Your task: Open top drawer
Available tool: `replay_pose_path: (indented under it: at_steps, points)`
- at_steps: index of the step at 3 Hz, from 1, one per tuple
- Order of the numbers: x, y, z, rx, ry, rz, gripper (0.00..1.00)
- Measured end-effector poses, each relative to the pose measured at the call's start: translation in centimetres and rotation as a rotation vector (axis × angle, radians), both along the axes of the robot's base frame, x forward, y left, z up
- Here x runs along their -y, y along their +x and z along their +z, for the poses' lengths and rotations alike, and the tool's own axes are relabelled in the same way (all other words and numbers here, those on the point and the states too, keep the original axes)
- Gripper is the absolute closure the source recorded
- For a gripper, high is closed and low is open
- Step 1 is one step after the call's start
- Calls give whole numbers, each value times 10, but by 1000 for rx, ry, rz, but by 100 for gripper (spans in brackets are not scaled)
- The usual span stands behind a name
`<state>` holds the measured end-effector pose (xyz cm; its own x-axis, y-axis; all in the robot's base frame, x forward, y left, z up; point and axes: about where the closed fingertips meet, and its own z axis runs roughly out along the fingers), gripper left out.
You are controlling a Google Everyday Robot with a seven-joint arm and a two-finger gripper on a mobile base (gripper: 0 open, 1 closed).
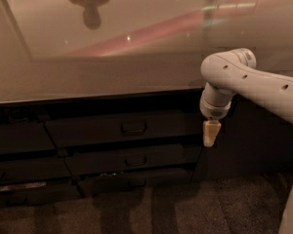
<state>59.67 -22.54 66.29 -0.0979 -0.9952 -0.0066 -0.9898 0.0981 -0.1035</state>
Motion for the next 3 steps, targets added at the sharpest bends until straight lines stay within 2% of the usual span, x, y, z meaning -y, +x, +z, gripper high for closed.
replay_pose_path:
  at_steps: [3]
  points:
    - [0,0,0,0,0,0,88]
